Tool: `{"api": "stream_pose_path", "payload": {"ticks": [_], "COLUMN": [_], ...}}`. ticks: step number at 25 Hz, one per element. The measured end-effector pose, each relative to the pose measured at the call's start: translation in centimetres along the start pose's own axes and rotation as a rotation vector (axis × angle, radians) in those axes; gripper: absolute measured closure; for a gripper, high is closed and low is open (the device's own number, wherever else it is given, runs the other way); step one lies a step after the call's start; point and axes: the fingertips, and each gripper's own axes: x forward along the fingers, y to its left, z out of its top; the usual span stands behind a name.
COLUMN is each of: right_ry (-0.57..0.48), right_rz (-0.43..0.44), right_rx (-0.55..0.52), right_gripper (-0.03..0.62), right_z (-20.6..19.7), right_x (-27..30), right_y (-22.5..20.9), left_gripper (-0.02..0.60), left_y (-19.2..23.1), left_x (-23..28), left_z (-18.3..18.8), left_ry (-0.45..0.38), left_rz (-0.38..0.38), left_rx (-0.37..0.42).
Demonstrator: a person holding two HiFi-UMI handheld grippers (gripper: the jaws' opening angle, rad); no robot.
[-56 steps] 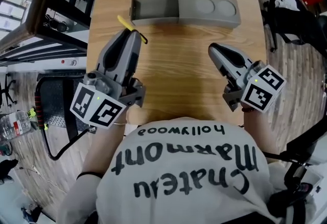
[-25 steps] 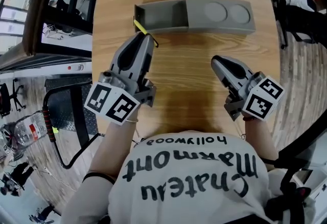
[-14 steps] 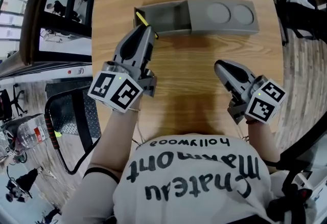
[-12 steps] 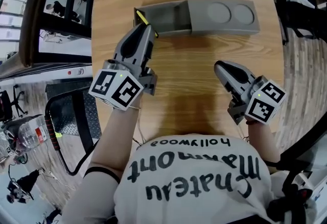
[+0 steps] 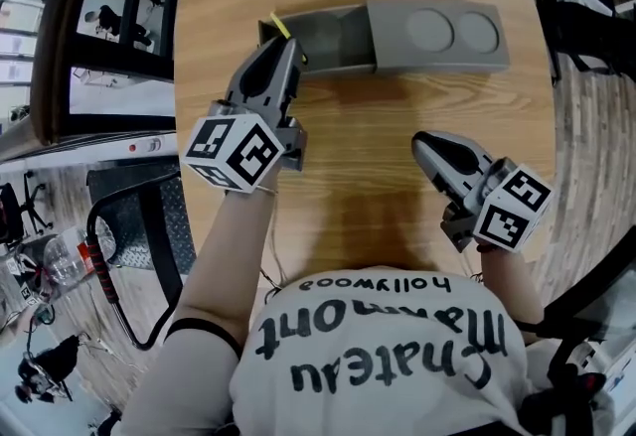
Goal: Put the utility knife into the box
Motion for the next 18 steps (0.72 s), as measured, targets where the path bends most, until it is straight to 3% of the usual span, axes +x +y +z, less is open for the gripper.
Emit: {"api": "stream_pose_path", "payload": {"ticks": [7, 18], "right_ry": [-0.001, 0.010], "right_rz": [-0.004, -0.004], "right_rx": [0.012, 0.034], "right_gripper": [0.568, 0.568], "right_z": [-0.3, -1.2], "right_x": [-0.1, -0.1], "right_y": [-0.2, -0.9], "left_gripper": [0.531, 0.531], "left_y": [1.0, 1.2], "left_x": [0.6, 1.3], "left_z": [-1.6, -4.7], "left_ry": [0.057, 0.173], "left_rz": [0.025, 0.053], "left_rx": [-0.007, 0.218]}}
